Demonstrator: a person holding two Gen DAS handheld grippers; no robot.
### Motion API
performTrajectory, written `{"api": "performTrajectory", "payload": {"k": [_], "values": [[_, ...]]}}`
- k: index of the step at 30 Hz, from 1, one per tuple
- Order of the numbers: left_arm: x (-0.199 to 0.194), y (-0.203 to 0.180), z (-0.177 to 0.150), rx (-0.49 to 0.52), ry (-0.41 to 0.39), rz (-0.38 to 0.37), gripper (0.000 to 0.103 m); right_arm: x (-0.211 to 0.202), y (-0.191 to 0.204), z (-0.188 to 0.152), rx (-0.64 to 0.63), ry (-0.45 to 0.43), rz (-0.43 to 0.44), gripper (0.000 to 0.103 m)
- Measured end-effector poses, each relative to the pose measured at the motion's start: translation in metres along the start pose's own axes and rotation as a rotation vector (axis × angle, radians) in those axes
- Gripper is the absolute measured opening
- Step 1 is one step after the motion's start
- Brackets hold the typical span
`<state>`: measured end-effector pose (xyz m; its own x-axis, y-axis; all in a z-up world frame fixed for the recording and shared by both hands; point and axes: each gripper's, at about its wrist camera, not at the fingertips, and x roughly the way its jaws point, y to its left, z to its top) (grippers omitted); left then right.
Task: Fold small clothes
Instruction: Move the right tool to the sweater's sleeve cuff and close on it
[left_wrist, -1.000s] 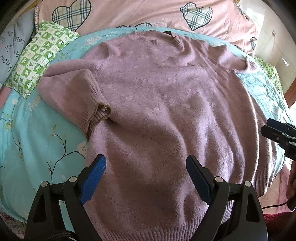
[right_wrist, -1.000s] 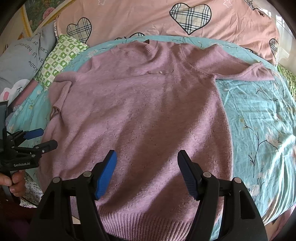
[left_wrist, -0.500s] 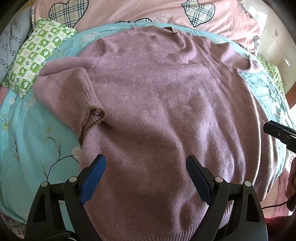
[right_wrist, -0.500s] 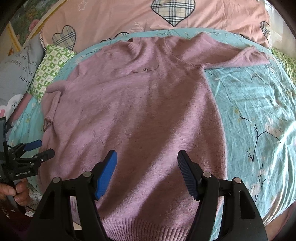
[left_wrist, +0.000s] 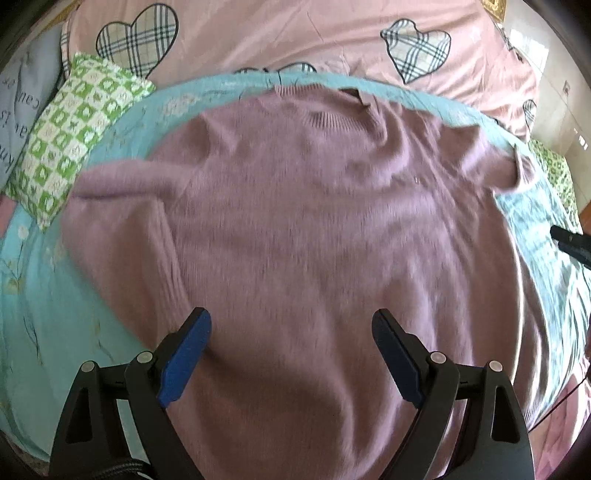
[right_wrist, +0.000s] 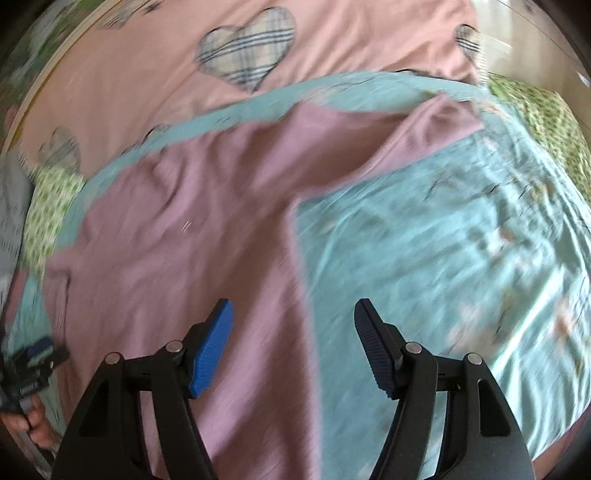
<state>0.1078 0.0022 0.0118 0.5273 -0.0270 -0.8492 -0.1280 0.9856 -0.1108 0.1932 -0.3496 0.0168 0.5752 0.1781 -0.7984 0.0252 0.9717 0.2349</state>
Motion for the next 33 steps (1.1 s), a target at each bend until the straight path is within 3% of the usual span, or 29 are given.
{"api": "performTrajectory", "payload": {"k": [8, 17, 23, 28, 29, 31, 33], "values": [[0.016, -0.005, 0.052, -0.027, -0.039, 0.040, 0.090, 0.024, -0.083, 0.102, 0.204, -0.046, -0.121, 0.069], [0.047, -0.006, 0.088, -0.056, -0.031, 0.105, 0.090, 0.077, -0.138, 0.207, 0.269, -0.080, -0.275, 0.069], [0.074, -0.001, 0.105, -0.099, -0.001, 0.140, 0.090, 0.123, -0.168, 0.246, 0.279, -0.026, -0.359, 0.069], [0.088, 0.000, 0.110, -0.113, 0.016, 0.153, 0.090, 0.153, -0.186, 0.256, 0.281, 0.025, -0.419, 0.069], [0.092, -0.001, 0.111, -0.110, 0.022, 0.153, 0.090, 0.155, -0.187, 0.256, 0.270, 0.019, -0.422, 0.067], [0.096, -0.002, 0.111, -0.101, 0.026, 0.153, 0.090, 0.153, -0.184, 0.254, 0.246, -0.002, -0.416, 0.049], [0.101, -0.003, 0.112, -0.094, 0.034, 0.151, 0.090, 0.149, -0.179, 0.252, 0.238, -0.014, -0.397, 0.022]]}}
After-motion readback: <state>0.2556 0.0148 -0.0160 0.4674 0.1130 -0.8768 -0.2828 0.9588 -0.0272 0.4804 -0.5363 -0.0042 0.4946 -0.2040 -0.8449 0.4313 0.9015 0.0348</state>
